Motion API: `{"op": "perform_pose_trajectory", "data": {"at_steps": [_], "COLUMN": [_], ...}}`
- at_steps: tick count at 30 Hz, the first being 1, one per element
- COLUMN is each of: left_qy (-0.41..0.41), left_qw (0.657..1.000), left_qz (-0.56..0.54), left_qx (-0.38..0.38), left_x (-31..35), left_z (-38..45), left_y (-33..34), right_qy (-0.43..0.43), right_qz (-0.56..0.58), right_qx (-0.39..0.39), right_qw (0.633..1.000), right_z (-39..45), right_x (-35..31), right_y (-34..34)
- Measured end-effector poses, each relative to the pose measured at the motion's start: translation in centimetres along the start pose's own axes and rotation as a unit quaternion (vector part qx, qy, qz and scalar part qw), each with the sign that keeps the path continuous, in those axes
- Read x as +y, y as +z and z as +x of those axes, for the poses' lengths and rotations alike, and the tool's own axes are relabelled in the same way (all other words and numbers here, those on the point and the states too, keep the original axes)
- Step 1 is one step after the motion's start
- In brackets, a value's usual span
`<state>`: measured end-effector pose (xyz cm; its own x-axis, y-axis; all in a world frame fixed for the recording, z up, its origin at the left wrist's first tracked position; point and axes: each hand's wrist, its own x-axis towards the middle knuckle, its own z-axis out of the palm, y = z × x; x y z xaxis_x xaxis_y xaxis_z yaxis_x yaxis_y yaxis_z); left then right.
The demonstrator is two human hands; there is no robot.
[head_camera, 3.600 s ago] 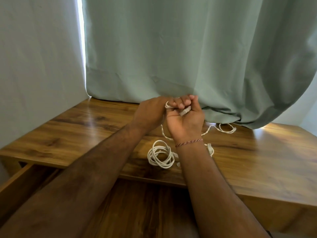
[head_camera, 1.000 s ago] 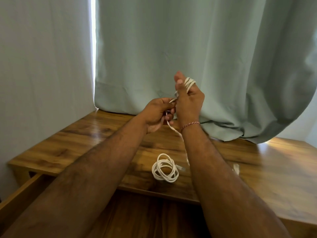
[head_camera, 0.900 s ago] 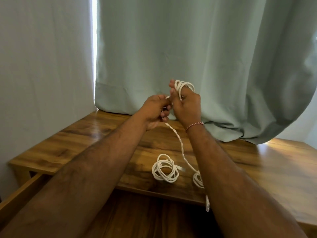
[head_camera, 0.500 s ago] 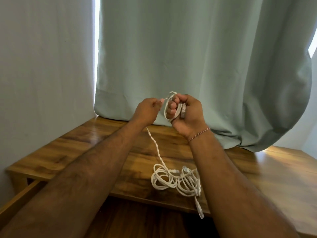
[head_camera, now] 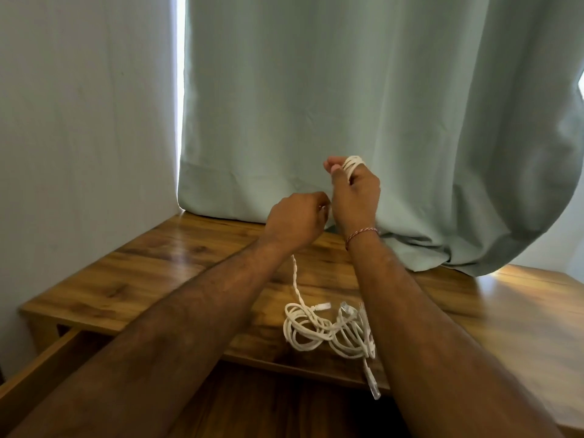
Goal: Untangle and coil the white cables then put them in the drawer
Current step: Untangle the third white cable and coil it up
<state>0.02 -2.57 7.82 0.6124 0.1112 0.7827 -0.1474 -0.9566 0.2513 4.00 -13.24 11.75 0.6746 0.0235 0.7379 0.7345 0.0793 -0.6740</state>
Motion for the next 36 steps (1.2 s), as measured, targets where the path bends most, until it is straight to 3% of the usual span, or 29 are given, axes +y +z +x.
{"op": "perform_pose_trajectory", "data": {"at_steps": [2,5,8,11,13,16,18,21,24,27,30,32,34,36], "left_qy": [-0.034,-0.046,-0.077,-0.155,-0.223,-0.32,-0.295,-0.181,-0.082,0.024,0.092,0.107,0.108,0.127], "left_qw": [0.999,0.999,0.996,0.98,0.947,0.867,0.889,0.964,0.993,0.999,0.995,0.993,0.991,0.987], "left_qz": [-0.024,-0.019,-0.029,-0.114,-0.23,-0.382,-0.35,-0.197,-0.088,-0.026,0.019,0.044,0.061,0.083], "left_qx": [-0.003,-0.002,0.034,0.049,0.035,-0.009,-0.008,0.015,0.022,-0.007,-0.027,-0.037,-0.051,-0.058], "left_x": [0.2,-0.1,-1.5,-2.5,-2.1,-1.1,-1.4,-2.5,-3.1,-3.6,-4.6,-5.4,-6.3,-7.3], "left_z": [0.4,1.2,2.0,3.1,3.9,4.3,4.4,4.7,5.0,5.0,4.2,3.3,2.1,0.6], "left_y": [-0.1,0.1,0.0,-0.1,0.1,-0.1,-0.1,-0.8,-1.3,-1.3,-0.9,-0.4,0.2,0.8], "right_qy": [-0.114,-0.242,-0.261,-0.268,-0.282,-0.288,-0.289,-0.29,-0.259,-0.222,-0.097,0.046,0.171,0.242], "right_qz": [-0.192,-0.355,-0.454,-0.5,-0.512,-0.528,-0.548,-0.576,-0.598,-0.611,-0.599,-0.49,-0.293,-0.138], "right_qx": [-0.068,-0.123,-0.125,-0.132,-0.145,-0.143,-0.144,-0.134,-0.121,-0.12,-0.161,-0.237,-0.296,-0.33], "right_qw": [0.972,0.895,0.843,0.813,0.798,0.786,0.772,0.753,0.749,0.75,0.779,0.838,0.893,0.902], "right_z": [0.1,0.7,1.4,1.4,1.1,1.4,1.9,2.6,2.6,1.7,0.6,-0.1,-1.6,-3.4], "right_x": [1.0,2.5,3.1,3.1,3.0,3.0,3.0,2.3,2.3,2.7,3.1,3.7,4.5,5.1], "right_y": [-0.7,-1.4,-2.4,-3.4,-3.4,-3.3,-3.7,-4.3,-4.3,-4.3,-4.2,-4.0,-3.8,-3.7]}}
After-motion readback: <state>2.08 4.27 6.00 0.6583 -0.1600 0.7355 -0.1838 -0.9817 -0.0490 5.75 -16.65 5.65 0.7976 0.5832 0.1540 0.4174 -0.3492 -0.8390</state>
